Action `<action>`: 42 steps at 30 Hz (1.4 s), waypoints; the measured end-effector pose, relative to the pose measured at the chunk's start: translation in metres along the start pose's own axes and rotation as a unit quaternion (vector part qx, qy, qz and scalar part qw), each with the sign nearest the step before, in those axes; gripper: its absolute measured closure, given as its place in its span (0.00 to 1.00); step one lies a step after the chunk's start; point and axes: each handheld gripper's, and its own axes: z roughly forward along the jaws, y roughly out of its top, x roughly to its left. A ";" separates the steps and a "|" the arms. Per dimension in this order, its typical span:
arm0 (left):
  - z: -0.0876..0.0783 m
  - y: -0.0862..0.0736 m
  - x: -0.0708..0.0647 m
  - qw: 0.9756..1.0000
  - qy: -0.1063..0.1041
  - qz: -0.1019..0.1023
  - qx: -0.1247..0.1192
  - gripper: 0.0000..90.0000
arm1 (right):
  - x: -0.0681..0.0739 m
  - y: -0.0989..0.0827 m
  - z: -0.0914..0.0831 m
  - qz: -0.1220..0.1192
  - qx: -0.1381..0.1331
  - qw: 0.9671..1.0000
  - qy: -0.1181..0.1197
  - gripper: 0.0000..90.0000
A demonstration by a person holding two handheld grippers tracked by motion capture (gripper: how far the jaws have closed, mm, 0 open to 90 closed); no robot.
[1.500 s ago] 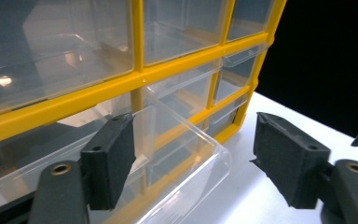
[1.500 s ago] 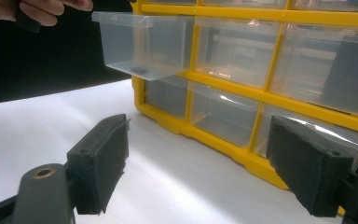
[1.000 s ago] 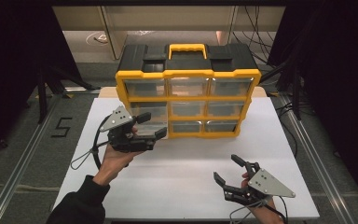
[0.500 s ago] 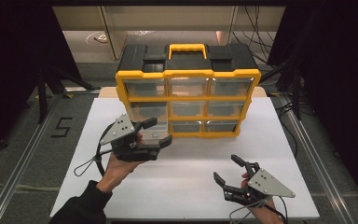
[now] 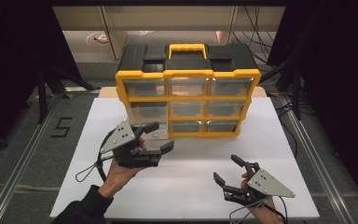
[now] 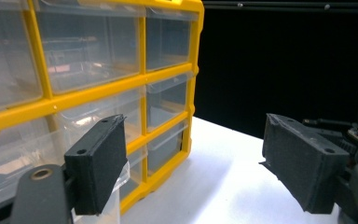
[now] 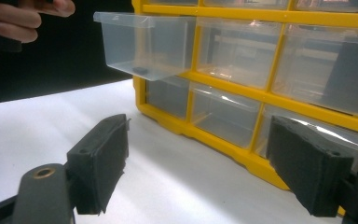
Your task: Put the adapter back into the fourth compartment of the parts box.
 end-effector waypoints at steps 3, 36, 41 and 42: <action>-0.002 -0.004 0.000 1.000 0.000 0.000 -0.006 0.24 | 0.000 0.000 0.000 0.000 0.000 1.000 0.000 0.24; -0.009 -0.034 -0.002 1.000 -0.002 -0.008 -0.021 0.18 | 0.000 0.000 0.000 0.000 0.000 1.000 0.001 0.24; -0.010 -0.037 -0.003 1.000 -0.003 -0.011 -0.020 0.18 | 0.000 0.000 0.000 0.000 0.000 1.000 0.001 0.24; -0.010 -0.038 -0.003 1.000 -0.004 -0.011 -0.020 0.18 | 0.000 0.000 0.000 0.000 0.000 1.000 0.001 0.24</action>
